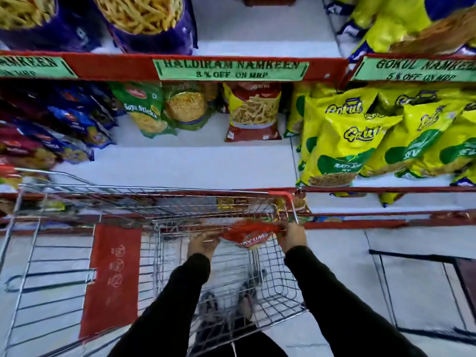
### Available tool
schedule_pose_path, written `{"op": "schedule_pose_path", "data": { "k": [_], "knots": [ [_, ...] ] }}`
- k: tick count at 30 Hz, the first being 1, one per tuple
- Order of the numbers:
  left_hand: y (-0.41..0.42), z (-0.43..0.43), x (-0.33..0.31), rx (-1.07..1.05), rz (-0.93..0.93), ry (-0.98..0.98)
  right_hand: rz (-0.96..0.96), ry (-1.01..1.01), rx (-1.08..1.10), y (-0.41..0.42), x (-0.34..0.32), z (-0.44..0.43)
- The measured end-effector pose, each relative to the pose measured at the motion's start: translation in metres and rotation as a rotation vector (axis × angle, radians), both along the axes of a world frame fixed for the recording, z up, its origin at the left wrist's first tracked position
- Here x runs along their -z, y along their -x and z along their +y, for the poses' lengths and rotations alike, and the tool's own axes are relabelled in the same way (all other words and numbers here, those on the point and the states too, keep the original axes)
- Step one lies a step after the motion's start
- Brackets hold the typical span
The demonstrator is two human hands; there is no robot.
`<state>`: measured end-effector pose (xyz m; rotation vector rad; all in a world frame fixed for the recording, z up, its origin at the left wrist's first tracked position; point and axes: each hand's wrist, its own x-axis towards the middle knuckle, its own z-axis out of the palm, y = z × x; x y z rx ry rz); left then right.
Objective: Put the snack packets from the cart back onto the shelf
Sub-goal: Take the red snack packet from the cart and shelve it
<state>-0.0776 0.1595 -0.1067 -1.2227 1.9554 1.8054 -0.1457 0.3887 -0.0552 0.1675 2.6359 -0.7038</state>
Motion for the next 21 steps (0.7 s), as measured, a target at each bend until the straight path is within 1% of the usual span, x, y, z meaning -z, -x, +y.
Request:
{"op": "schedule_pose_path", "data": {
  "k": [1,2,3,4,5,6,7,8,11,15,17,18,21],
  "knots": [
    [0.004,0.001,-0.004,-0.077,-0.033,-0.017,0.046,-0.007,0.015,0.001,0.004,0.002],
    [0.004,-0.001,-0.011,-0.006,-0.053,0.03,0.029,0.0,0.042,0.0,0.002,0.002],
    [0.004,0.0,-0.015,0.02,-0.071,0.064,0.038,0.005,0.04,-0.002,0.002,0.004],
    [0.002,0.001,-0.014,0.003,-0.056,0.067,0.037,0.005,0.039,-0.006,-0.003,0.005],
    [0.0,0.003,-0.021,-0.049,-0.042,0.029,0.065,0.011,0.048,-0.009,-0.002,0.007],
    [-0.004,0.006,-0.028,-0.079,0.004,0.024,0.077,0.029,0.065,-0.012,-0.005,0.009],
    [-0.005,0.009,-0.037,-0.099,0.029,0.053,0.1,0.062,0.071,-0.014,-0.006,0.011],
    [-0.005,0.011,-0.045,-0.085,0.062,0.089,0.116,0.12,0.083,-0.016,-0.01,0.012],
    [-0.005,0.012,-0.074,-0.123,0.177,0.078,0.187,0.347,0.117,-0.019,-0.026,0.014],
    [-0.004,0.008,-0.111,-0.151,0.333,0.083,0.269,0.556,0.188,-0.025,-0.054,0.016],
    [-0.002,0.006,-0.13,-0.149,0.402,0.074,0.264,0.681,0.256,-0.025,-0.073,0.013],
    [-0.001,0.006,-0.14,-0.154,0.446,0.058,0.275,0.723,0.268,-0.025,-0.085,0.01],
    [0.007,0.004,-0.172,-0.198,0.567,0.048,0.389,0.811,0.252,-0.017,-0.123,0.003]
  ]
}}
